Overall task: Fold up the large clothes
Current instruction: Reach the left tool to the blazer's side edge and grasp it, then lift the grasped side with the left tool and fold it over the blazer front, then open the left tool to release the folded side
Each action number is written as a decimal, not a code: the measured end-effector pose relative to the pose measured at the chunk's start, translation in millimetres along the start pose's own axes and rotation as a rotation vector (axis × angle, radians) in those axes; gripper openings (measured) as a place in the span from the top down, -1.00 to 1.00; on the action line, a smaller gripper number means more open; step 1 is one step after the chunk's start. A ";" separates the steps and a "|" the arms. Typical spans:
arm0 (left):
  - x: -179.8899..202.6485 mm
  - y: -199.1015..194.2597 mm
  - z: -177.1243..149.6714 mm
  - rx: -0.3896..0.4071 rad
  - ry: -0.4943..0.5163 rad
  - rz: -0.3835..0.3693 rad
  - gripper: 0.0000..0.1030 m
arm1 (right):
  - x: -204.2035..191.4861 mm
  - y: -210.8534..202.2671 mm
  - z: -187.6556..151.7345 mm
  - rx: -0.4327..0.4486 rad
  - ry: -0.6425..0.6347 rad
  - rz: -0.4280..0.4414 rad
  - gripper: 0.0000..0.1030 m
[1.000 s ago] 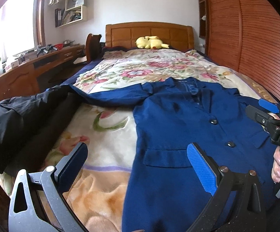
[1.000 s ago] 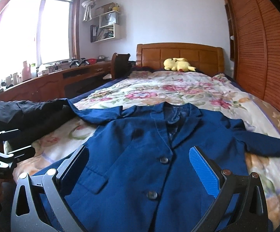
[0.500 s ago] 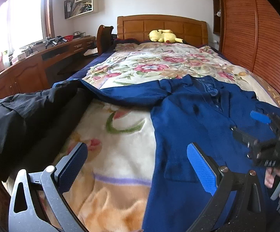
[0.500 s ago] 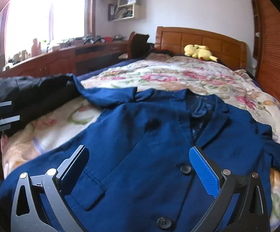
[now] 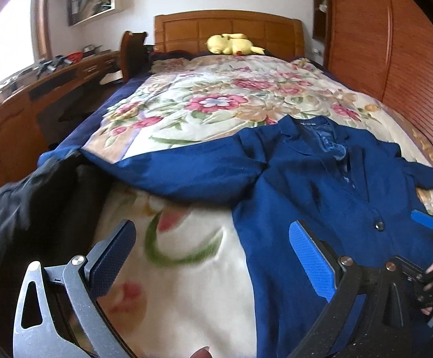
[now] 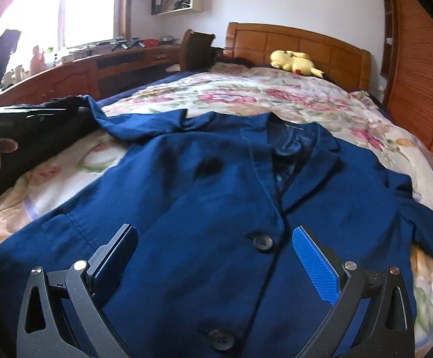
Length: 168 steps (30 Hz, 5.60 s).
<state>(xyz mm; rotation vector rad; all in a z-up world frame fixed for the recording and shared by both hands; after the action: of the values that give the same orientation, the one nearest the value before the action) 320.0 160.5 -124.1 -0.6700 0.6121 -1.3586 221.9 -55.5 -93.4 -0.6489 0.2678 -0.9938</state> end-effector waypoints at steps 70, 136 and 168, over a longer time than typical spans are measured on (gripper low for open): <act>81.1 10.5 25.8 -0.105 0.060 -0.073 0.32 | 43.3 -24.1 -6.3 0.010 0.066 0.029 -1.00; 220.9 -50.1 74.4 0.070 0.230 -0.279 0.65 | 113.4 -80.9 -58.7 0.014 0.156 -0.124 -1.00; 135.7 -90.7 -33.6 0.104 0.122 -0.231 -0.45 | 65.0 -60.4 -29.9 -0.033 0.103 -0.083 -1.00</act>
<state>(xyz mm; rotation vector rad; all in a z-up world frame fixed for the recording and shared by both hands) 250.5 15.3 -81.1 -0.5896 0.5697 -1.6442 200.2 -144.6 -74.4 -0.6433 0.3507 -1.1056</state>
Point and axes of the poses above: each gripper's, at about its wrist camera, not at the fingertips, and y roughly the way its jaws point, x to its right, z to its top, the point moved 10 cm from there along y, roughly the way its jaws point, and after that the axes turned 7 degrees about -x, right-handed, at the moved point
